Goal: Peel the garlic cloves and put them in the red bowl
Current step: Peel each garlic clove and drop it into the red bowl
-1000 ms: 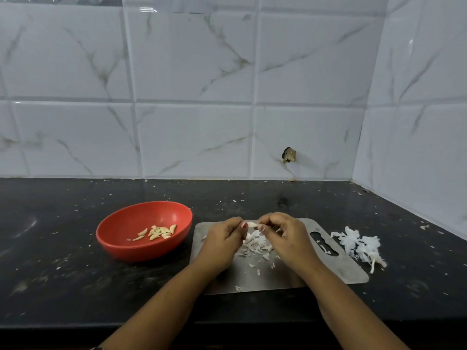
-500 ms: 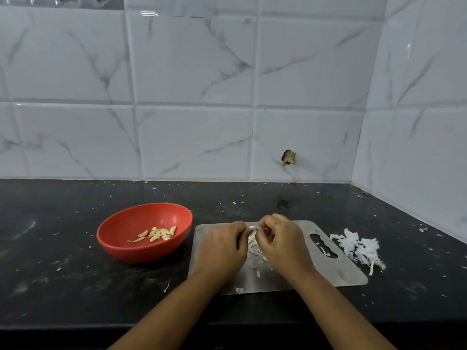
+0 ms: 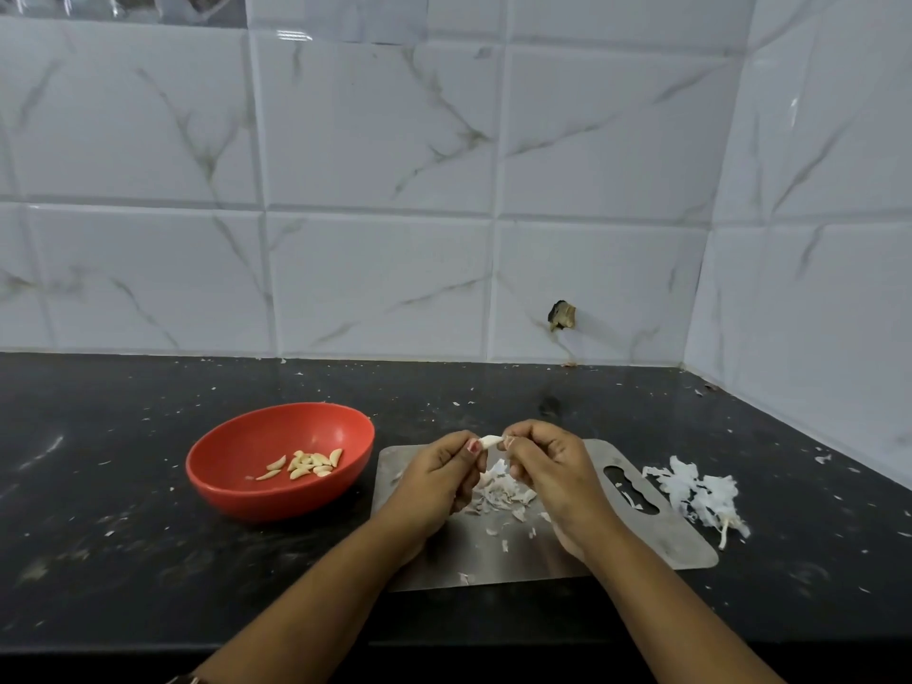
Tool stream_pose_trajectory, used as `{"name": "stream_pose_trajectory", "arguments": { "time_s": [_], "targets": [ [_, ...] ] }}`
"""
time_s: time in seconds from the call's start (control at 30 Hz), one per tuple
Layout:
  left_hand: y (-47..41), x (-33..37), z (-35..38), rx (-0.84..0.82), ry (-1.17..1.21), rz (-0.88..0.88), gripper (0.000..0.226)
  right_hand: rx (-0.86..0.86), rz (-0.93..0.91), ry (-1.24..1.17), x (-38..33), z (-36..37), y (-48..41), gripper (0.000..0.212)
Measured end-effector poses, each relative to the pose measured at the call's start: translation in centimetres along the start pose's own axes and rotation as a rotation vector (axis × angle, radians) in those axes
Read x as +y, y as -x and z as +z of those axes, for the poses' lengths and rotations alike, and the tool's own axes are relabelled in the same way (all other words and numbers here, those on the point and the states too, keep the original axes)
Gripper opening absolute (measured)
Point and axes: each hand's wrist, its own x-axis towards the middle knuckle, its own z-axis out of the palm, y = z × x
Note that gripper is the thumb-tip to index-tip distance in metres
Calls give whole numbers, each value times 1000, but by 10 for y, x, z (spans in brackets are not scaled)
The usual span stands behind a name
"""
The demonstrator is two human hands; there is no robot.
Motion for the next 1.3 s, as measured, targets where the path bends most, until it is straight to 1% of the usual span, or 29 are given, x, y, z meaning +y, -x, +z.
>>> {"name": "stream_pose_trajectory", "arguments": {
  "time_s": [0.03,0.07,0.1,0.2,0.23,0.3,0.4,0.5,0.6,0.7,0.73,0.77,0.8,0.87,0.93,1.0,1.07,1.13,1.17,1.23,1.3],
  "targets": [
    [0,0,0,17,6,-7,32,10,0,5,1,2,0,20],
    [0,1,0,41,-1,-13,32,31,-27,63,2,3,1,19],
    [1,2,0,77,-50,0,33,59,-86,171,4,4,1,19],
    [5,3,0,208,-392,145,31,181,-291,553,11,0,-2,18],
    [8,4,1,241,-491,199,30,216,-318,632,13,-2,-4,17],
    [11,7,3,260,-567,246,28,256,-318,702,15,-9,-7,18],
    [9,8,2,259,-493,205,24,216,-254,703,16,-11,-6,18],
    [8,8,3,246,-508,185,22,121,-196,821,18,-7,-3,8],
    [9,9,3,235,-578,186,21,77,-191,910,19,-6,-2,17],
    [9,8,2,240,-742,202,20,22,-183,965,18,-6,0,34],
    [9,7,2,252,-790,202,20,13,-183,993,17,-6,1,37],
    [9,7,2,265,-816,199,20,18,-188,1008,18,-7,1,36],
    [9,6,2,277,-827,193,20,32,-191,1006,18,-7,0,31],
    [9,5,2,295,-851,185,19,47,-176,983,16,-7,1,12],
    [9,5,2,302,-894,178,18,41,-160,990,15,-6,2,2],
    [9,5,3,298,-947,192,16,52,-177,963,16,-7,1,10],
    [10,6,4,289,-1001,211,16,48,-201,776,15,-8,0,18],
    [11,5,5,286,-1049,232,17,-14,-202,558,12,-8,0,24],
    [12,5,6,279,-1066,245,18,-61,-193,495,10,-7,1,26],
    [12,5,7,224,-1041,246,18,-127,-183,466,10,-5,1,23],
    [12,5,8,129,-945,215,21,-120,-163,438,12,-4,0,19]
  ]
}}
